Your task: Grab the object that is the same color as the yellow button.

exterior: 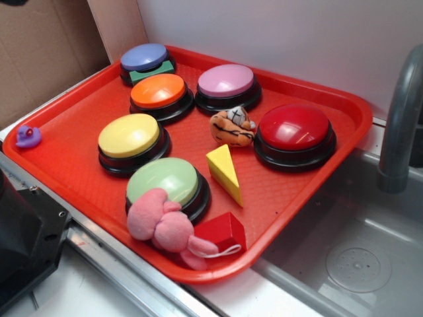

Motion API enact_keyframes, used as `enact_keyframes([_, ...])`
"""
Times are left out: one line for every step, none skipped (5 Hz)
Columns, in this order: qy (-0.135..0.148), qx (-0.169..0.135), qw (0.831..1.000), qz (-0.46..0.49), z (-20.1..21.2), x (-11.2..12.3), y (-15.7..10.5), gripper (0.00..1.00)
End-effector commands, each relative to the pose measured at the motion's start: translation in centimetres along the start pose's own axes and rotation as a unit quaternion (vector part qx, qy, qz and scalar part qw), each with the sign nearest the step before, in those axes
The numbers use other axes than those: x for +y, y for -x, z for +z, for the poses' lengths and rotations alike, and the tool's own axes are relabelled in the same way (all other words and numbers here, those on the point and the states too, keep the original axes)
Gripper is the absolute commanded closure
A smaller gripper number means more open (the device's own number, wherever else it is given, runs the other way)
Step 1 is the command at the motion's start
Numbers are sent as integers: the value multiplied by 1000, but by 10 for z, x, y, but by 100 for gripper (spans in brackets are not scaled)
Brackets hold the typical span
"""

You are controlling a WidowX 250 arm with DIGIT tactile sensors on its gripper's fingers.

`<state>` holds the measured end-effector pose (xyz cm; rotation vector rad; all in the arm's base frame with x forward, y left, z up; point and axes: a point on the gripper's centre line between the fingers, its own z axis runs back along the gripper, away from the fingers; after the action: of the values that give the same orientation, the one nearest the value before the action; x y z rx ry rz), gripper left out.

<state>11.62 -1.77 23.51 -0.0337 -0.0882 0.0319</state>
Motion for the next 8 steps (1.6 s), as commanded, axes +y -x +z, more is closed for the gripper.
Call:
enact_keyframes([0,0,1000,0,0,0,0,0])
enact_keyframes([3,-7,1000,12,-19,-11,-17,0])
enact_keyframes([12,-6,999,35,-40,-20,-32,0])
enact_keyframes([32,-4,997,64,-69,-36,-52,0])
enact_keyframes([43,-8,996,76,-98,-50,-70,0])
enact_keyframes([42,-11,995,93,-124,-62,-82,0])
enact_keyframes([31,-18,991,129,-152,-72,-90,0])
enact_keyframes([24,-10,990,136,-170,-82,-91,0])
